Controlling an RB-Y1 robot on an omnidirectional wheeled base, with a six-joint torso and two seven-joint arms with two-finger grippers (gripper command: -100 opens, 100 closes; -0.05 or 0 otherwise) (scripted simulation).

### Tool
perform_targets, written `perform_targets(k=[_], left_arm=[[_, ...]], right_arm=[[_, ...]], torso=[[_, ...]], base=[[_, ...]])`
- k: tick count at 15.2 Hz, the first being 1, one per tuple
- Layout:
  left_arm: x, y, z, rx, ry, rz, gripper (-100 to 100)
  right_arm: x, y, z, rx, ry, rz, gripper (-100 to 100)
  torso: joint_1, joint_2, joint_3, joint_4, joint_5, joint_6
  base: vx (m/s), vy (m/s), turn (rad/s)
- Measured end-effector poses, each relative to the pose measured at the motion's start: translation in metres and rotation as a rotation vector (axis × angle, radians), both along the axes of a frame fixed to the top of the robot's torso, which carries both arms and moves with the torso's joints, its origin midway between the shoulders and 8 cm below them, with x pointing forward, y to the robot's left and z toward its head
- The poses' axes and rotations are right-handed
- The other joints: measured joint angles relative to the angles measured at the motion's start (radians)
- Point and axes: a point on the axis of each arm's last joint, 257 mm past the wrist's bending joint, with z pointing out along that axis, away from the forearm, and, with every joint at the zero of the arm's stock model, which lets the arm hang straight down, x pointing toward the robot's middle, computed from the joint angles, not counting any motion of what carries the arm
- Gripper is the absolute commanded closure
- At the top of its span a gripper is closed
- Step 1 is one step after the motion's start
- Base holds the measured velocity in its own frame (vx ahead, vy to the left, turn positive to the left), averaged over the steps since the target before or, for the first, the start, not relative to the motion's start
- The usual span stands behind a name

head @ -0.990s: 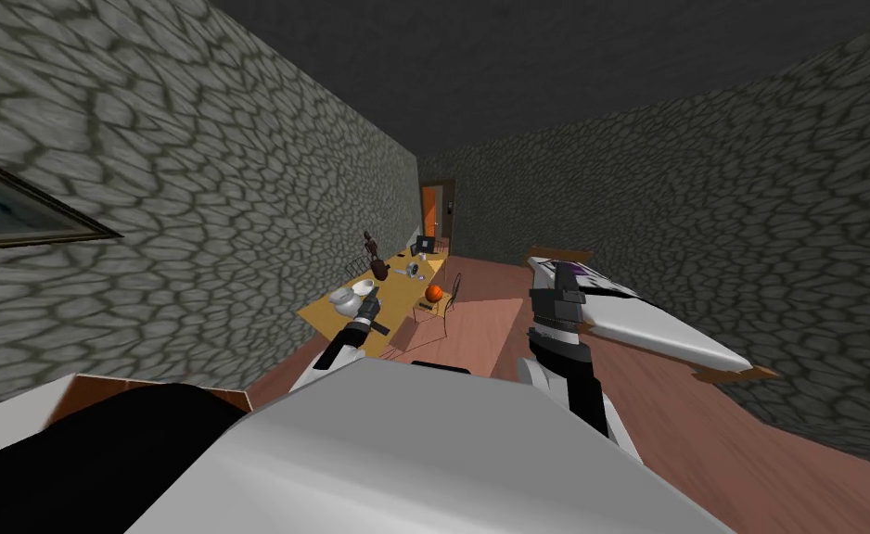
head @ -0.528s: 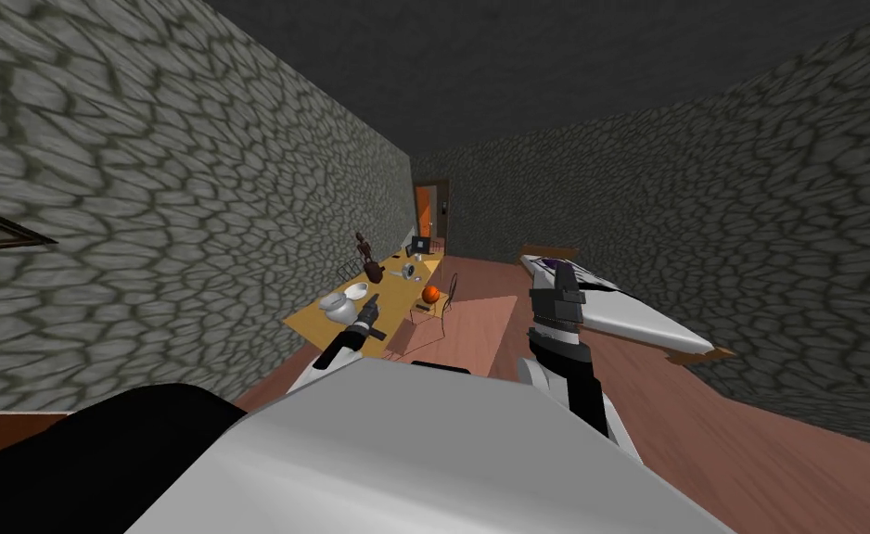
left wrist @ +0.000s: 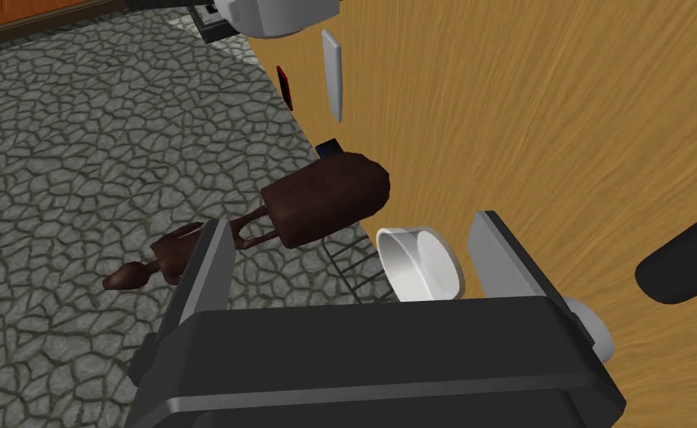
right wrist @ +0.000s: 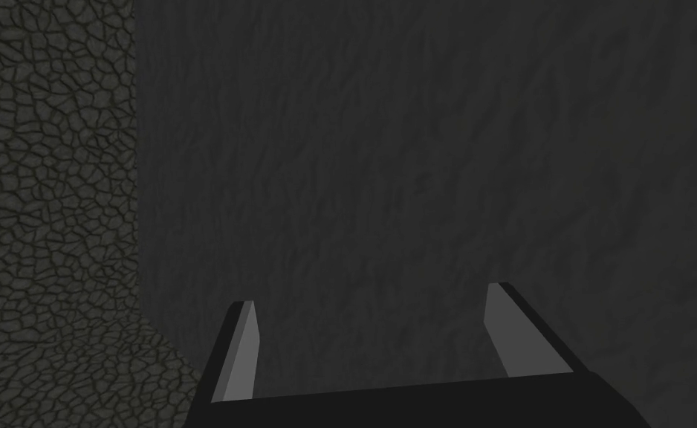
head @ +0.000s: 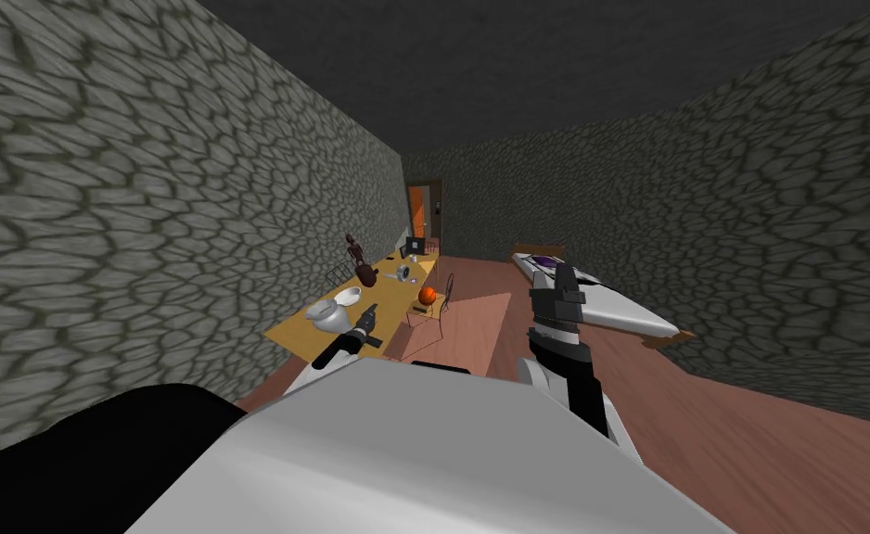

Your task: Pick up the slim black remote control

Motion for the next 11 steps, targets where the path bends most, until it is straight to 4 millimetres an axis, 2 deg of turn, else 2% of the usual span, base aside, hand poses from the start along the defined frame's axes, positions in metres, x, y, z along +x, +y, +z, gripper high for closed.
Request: perform_targets(k=[3,5,7,9,11], left_arm=[[-0.011,0.011,-0.023,-0.011,0.081,0.015,-100],[-0.025,0.018,-0.043,-0.020,0.145,0.028,-100],[-0.035,0.021,-0.053,-0.027,0.193,0.037,-100],[-0.047,0.030,-0.075,-0.040,0.261,0.049,-100],[-0.060,0.033,-0.086,-0.049,0.309,0.057,-100]], right_arm=[[0.000,0.000,0.000,0.000,0.000,0.000,0],[0.000,0.000,0.000,0.000,0.000,0.000,0],[0.000,0.000,0.000,0.000,0.000,0.000,0],[0.000,0.000,0.000,0.000,0.000,0.000,0],[0.000,0.000,0.000,0.000,0.000,0.000,0]], torso=[[0.000,0.000,0.000,0.000,0.000,0.000],[0.001,0.000,0.000,0.000,0.000,0.000],[0.000,0.000,0.000,0.000,0.000,0.000],[0.001,0.000,0.000,0.000,0.000,0.000],[0.000,0.000,0.000,0.000,0.000,0.000]], base=[[0.029,0.027,-0.161],[0.024,0.033,-0.097],[0.027,0.028,-0.139],[0.040,0.042,-0.162],[0.023,0.024,-0.076]])
